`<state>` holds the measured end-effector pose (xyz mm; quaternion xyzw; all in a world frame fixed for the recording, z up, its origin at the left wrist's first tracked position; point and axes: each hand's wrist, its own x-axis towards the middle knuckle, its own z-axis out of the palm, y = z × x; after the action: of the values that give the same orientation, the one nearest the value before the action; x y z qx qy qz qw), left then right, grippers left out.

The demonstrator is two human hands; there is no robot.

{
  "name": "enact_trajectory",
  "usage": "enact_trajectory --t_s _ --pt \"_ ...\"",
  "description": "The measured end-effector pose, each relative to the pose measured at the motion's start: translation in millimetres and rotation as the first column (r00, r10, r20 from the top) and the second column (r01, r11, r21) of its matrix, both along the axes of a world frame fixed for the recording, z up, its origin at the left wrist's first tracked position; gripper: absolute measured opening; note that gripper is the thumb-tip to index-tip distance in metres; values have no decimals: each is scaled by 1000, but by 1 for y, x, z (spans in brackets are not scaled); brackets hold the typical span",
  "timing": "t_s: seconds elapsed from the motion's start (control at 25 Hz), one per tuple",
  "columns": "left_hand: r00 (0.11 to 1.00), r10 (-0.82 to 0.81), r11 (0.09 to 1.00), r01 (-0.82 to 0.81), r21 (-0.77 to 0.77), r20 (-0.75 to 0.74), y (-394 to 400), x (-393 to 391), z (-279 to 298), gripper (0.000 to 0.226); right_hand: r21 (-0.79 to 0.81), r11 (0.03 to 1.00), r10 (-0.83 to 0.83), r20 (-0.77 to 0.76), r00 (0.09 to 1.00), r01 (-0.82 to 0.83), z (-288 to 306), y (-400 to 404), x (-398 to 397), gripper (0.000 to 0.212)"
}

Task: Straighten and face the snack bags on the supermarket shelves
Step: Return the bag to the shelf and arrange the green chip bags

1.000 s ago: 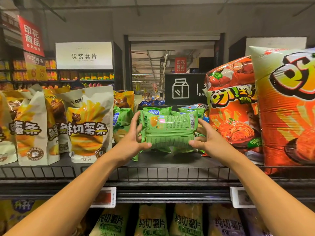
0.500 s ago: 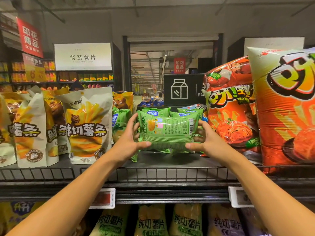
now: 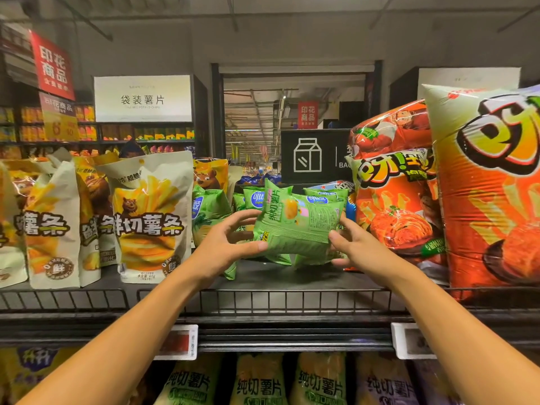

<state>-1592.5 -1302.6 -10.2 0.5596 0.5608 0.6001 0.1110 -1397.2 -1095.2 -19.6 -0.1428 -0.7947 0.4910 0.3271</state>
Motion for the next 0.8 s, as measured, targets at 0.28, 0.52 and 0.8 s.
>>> enact_trajectory --t_s 0.28,0.52,0.8 --pt "998 -41 999 40 -30 -42 -3 4 1 61 16 1000 10 29 1000 -10 -2 0 0 43" --pt "998 -1 998 6 -62 70 3 -1 -1 72 48 991 -110 -191 975 121 6 -3 5 54" --pt "997 -9 988 20 -151 71 8 -7 -4 88 48 999 -2 -210 978 12 8 -16 9 41"
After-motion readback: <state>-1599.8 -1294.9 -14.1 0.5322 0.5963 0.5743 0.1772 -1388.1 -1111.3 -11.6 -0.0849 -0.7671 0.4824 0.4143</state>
